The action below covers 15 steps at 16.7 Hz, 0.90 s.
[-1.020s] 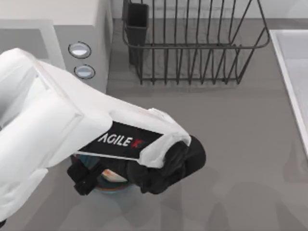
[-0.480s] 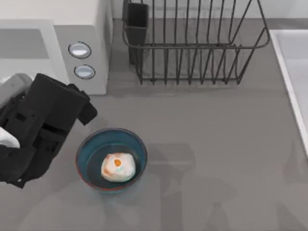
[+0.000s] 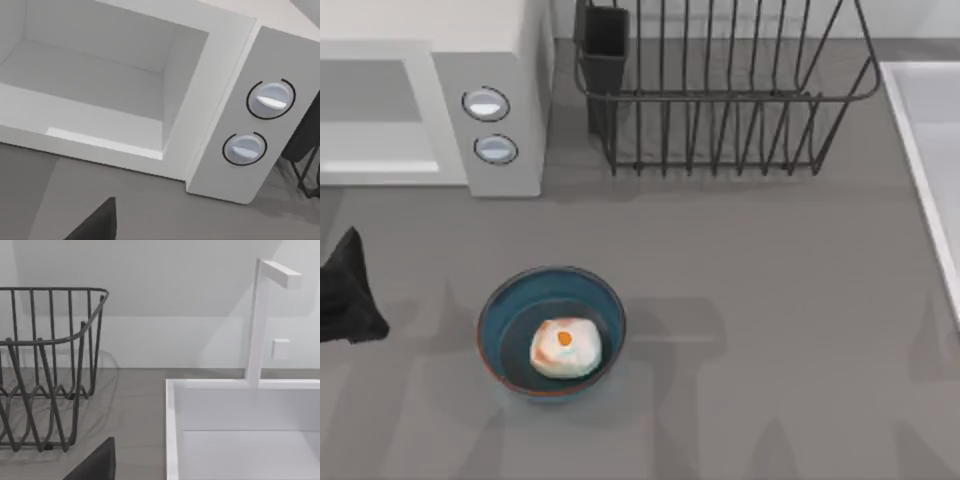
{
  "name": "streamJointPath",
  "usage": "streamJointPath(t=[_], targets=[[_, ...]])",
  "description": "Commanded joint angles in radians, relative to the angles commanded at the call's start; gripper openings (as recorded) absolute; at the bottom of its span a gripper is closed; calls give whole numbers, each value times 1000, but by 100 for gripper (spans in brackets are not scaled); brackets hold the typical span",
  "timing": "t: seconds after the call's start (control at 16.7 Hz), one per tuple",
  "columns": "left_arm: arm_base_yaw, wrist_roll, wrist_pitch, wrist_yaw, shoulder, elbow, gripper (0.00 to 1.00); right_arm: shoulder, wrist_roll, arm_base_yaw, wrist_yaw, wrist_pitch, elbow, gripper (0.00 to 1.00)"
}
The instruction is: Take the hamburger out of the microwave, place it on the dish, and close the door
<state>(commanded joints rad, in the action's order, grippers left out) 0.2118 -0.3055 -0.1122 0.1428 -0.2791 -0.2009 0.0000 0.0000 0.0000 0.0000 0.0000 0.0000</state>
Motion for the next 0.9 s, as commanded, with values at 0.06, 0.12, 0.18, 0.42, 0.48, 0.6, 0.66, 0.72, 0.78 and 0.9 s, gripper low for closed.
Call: streamJointPath(t=[0.06,0.12,0.18,0.42,0.48,0.6,0.66,0.72,0.78,0.9], targets=[[-47,75,29,-35,71,47,100,0,0,0,0,0,0,100],[-89,140,53,-65,132,88,100,0,0,0,0,0,0,100],[-126,194,73,-91,182,124,100,0,0,0,0,0,0,100],[-211,304,112,-142,278,200,100,0,0,0,0,0,0,100],[-212,306,112,-143,279,201,100,0,0,0,0,0,0,100],[-212,306,112,-143,279,201,100,0,0,0,0,0,0,100],[-212,306,112,-143,279,201,100,0,0,0,0,0,0,100],[-212,306,112,-143,279,201,100,0,0,0,0,0,0,100],[-212,306,112,-143,279,201,92,0,0,0,0,0,0,100],[-212,306,112,-143,279,201,77,0,0,0,0,0,0,100]])
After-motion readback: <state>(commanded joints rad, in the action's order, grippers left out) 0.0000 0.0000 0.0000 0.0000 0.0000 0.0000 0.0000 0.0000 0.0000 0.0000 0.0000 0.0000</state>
